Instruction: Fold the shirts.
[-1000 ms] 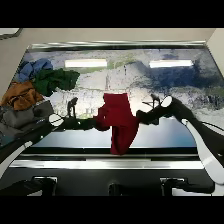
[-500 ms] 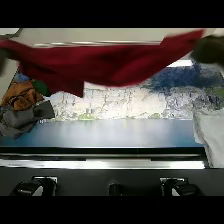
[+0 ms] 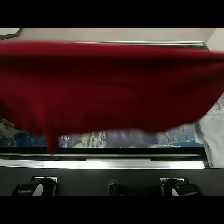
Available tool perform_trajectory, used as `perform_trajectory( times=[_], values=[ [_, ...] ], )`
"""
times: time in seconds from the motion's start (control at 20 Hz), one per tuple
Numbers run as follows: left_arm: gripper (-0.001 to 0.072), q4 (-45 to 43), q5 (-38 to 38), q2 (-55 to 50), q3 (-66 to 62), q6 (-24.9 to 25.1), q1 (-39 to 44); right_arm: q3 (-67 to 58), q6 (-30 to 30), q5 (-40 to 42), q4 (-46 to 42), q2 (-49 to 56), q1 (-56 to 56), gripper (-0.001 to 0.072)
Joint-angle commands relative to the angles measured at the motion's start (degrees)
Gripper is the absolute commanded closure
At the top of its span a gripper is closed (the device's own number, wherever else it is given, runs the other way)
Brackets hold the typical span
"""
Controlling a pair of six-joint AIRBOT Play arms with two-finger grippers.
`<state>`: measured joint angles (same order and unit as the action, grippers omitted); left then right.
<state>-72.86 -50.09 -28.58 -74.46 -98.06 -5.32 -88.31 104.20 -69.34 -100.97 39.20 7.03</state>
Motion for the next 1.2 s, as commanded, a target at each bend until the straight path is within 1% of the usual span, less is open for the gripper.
perform_trajectory(
  times=[0.0, 0.05, 0.1, 0.15, 0.2, 0.25, 0.35, 0.4, 0.45, 0.5, 0.55, 0.6, 0.65, 0.7, 0.75, 0.8, 0.85, 0.9, 1.0, 1.05, 1.1, 1.15],
  values=[
    [0.0676, -4.2, -18.0, -4.3, 7.4, 1.9, -1.0, 4.4, -0.4, -18.4, -1.8, 7.7, 0.0, 0.0663],
    [0.0676, -3.7, -18.4, -6.3, 12.5, 2.1, -1.0, 8.5, -1.1, -16.7, -0.5, 10.9, 0.0, 0.0663],
    [0.0675, -2.8, -17.2, -8.9, 18.3, 2.1, -1.0, 13.1, -1.1, -11.9, 0.7, 14.2, 0.0, 0.0663],
    [0.0675, -1.3, -14.4, -12.0, 23.2, 2.8, -1.0, 17.6, -1.0, -4.1, 1.2, 18.2, 0.0, 0.0663],
    [0.0675, 0.3, -10.0, -16.2, 27.3, 4.3, -1.0, 20.4, 0.9, 4.7, 1.4, 22.4, 0.0, 0.0663],
    [0.0675, 1.3, -5.9, -20.9, 29.3, 4.9, -1.0, 21.4, 4.5, 12.4, 1.4, 27.5, 0.0, 0.0663],
    [0.0674, 2.1, 0.2, -32.3, 28.3, 5.1, -1.0, 20.8, 12.2, 26.2, 1.8, 36.2, 0.0, 0.0663],
    [0.0674, 2.6, 1.1, -37.4, 26.3, 5.1, -1.0, 20.7, 16.0, 32.8, 2.3, 38.9, 0.0, 0.0662],
    [0.0674, 3.2, 1.0, -42.7, 23.6, 5.1, -1.0, 20.7, 21.4, 38.5, 3.5, 41.2, 0.0, 0.0662],
    [0.0674, 4.0, 1.0, -46.9, 21.2, 5.2, -1.0, 20.7, 26.0, 42.0, 5.1, 42.9, 0.0, 0.0662],
    [0.0674, 5.5, 1.0, -50.3, 19.1, 6.6, -1.0, 20.7, 29.1, 43.7, 7.3, 44.5, 0.0, 0.0662],
    [0.0674, 7.5, 1.0, -53.2, 17.1, 8.8, -1.0, 20.7, 29.5, 43.8, 10.1, 45.8, 0.1, 0.0662],
    [0.0674, 9.1, 1.0, -55.3, 15.2, 10.2, -1.0, 20.7, 29.4, 43.2, 12.9, 46.8, 0.1, 0.0662],
    [0.0673, 9.8, 0.8, -56.5, 13.5, 11.1, -1.0, 20.7, 28.6, 42.4, 13.8, 47.1, 0.0, 0.0662],
    [0.0634, 9.9, 0.6, -57.0, 11.6, 12.6, -1.0, 20.7, 27.6, 41.8, 13.8, 46.8, -0.1, 0.0602],
    [0.0427, 9.6, -0.2, -56.9, 9.6, 15.2, -1.4, 20.6, 26.8, 40.4, 13.3, 45.4, -0.5, 0.0361],
    [0.0136, 9.2, -2.8, -56.9, 6.7, 18.1, -2.2, 19.6, 23.8, 36.9, 13.2, 43.1, -1.2, 0.0148],
    [0.0045, 7.9, -6.6, -56.9, 3.8, 19.5, -3.2, 18.3, 18.1, 31.3, 12.9, 40.4, -2.6, 0.0140],
    [0.0049, 4.5, -16.9, -56.9, -0.2, 22.1, -5.6, 17.3, 7.4, 17.5, 13.7, 35.5, -7.5, 0.0139],
    [0.0051, 4.0, -20.8, -56.9, 0.1, 23.0, -6.5, 17.4, 2.8, 7.6, 15.3, 34.3, -10.6, 0.0140],
    [0.0052, 4.1, -23.1, -56.9, 1.5, 24.2, -7.1, 17.5, -2.3, -2.4, 18.0, 34.2, -13.5, 0.0140],
    [0.0052, 4.4, -24.0, -56.9, 3.6, 26.1, -7.1, 18.8, -7.0, -10.5, 21.1, 34.2, -16.1, 0.0139]
  ],
)
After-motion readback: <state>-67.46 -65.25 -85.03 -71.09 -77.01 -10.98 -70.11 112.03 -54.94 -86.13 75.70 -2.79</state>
